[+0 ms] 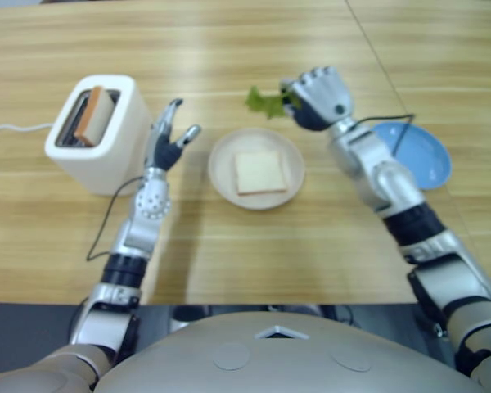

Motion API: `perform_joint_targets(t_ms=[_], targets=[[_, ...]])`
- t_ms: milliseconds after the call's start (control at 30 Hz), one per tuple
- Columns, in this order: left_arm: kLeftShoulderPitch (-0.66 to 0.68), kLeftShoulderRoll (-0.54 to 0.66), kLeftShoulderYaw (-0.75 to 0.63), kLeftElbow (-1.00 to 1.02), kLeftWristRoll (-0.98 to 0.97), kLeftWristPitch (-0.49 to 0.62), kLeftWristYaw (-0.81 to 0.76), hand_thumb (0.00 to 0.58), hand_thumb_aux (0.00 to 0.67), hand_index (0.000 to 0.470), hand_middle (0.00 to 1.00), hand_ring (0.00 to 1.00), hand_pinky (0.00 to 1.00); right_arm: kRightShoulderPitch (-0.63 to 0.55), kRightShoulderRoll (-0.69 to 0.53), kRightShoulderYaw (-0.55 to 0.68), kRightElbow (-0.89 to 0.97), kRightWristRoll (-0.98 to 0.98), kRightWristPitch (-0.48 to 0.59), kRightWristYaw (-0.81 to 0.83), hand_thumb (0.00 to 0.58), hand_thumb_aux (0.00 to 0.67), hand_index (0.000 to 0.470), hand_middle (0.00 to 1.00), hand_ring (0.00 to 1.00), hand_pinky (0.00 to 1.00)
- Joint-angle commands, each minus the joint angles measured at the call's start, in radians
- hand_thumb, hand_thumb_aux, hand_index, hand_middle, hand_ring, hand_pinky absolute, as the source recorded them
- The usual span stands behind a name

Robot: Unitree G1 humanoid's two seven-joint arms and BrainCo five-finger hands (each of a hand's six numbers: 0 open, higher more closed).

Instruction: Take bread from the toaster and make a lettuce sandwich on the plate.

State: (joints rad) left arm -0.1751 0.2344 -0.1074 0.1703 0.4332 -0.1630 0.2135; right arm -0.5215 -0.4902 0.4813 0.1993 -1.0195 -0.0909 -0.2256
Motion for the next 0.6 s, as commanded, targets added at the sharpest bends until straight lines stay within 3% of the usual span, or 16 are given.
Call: perform_joint_targets(t_ms=[33,200,600], targets=[[0.0,-0.007,-0.012,0.03,0.01,-0.002,0.004,0.0,0.0,0.0,0.0,0.0,0.0,-0.012,0.043,0.079,0.17,-0.04,-0.039,-0.023,0.58,0.67,0.46,1.0,1.0,1.0],[0.001,-0.01,-0.022,0.043,0.019,-0.001,0.005,0.0,0.0,0.0,0.0,0.0,0.0,0.014,0.066,0.146,0.344,-0.051,-0.08,-0.067,0.58,0.67,0.46,1.0,1.0,1.0],[0.008,-0.008,-0.024,0.044,0.032,0.002,0.005,0.0,0.0,0.0,0.0,0.0,0.0,0.096,-0.015,0.094,0.132,-0.025,-0.07,-0.026,0.58,0.67,0.46,1.0,1.0,1.0]])
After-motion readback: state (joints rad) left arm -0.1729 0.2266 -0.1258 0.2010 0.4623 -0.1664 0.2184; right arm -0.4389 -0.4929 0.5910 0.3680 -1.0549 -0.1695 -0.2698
